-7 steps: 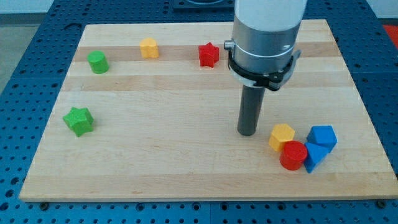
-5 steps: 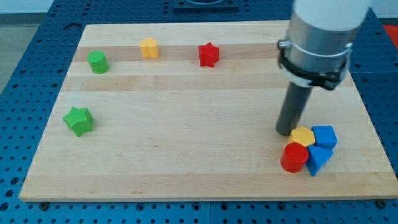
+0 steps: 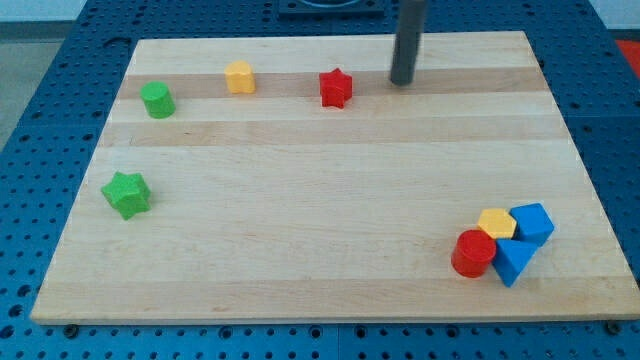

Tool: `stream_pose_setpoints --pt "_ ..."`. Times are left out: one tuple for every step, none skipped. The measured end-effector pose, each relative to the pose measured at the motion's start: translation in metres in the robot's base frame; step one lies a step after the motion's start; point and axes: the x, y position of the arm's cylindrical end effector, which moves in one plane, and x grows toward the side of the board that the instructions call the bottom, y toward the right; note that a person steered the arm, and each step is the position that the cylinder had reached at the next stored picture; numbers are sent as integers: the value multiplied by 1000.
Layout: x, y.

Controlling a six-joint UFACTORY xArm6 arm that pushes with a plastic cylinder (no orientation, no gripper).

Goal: Move the red star towards the center

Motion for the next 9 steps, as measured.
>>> stream_pose_setpoints --pt "15 -37" --pt "74 -44" --pt "107 -45" --pt "62 -45" --pt "-6 -53" --pt "-22 -87" --pt "19 -109" --pt "82 -106" --pt "120 -102"
